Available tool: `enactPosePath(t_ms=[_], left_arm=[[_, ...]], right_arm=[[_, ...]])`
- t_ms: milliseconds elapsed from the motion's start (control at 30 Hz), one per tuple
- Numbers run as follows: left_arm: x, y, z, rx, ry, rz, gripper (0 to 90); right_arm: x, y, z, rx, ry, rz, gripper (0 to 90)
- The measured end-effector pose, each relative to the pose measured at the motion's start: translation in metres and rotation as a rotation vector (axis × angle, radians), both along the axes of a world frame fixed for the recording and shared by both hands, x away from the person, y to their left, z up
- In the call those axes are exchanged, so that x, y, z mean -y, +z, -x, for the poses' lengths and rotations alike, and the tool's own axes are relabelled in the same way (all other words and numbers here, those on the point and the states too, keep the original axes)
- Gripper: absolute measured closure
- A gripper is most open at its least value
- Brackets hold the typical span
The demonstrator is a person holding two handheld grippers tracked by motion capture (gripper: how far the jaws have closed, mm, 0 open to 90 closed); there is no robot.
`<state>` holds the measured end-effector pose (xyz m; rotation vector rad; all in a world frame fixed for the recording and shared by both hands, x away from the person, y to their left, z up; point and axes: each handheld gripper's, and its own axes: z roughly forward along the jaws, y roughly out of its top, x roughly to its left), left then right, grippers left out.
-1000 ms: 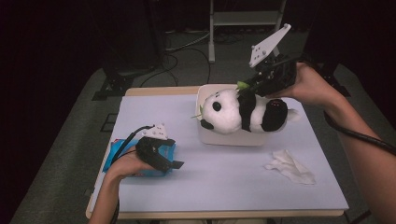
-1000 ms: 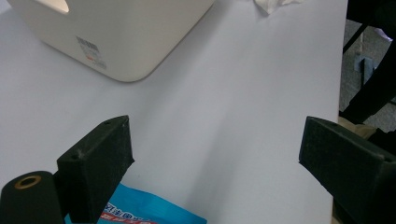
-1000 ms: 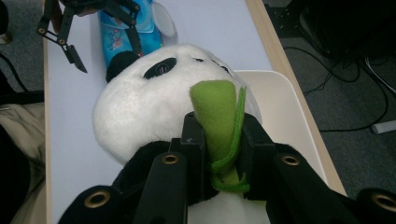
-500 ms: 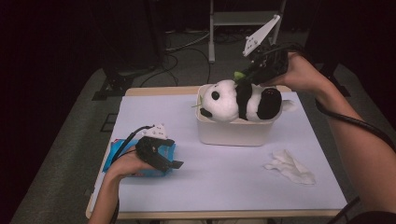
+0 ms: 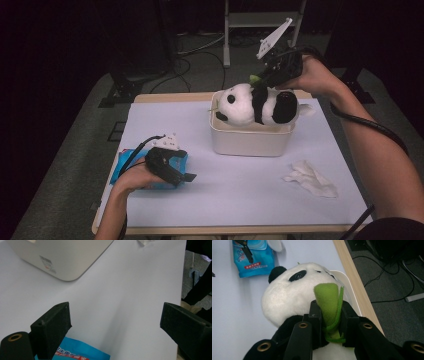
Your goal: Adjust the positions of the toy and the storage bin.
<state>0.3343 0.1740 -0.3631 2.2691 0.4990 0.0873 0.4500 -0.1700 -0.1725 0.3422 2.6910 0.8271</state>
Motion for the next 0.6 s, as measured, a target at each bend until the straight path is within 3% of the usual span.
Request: enactPosePath(t_ms=[600], left_arm=[[0.000,-0.003,0.002,-0.009,0.000,0.011,8.8]], right_arm=[[-0.010,-0.043,-0.030,-0.068,-0.029,0.012,73.9]])
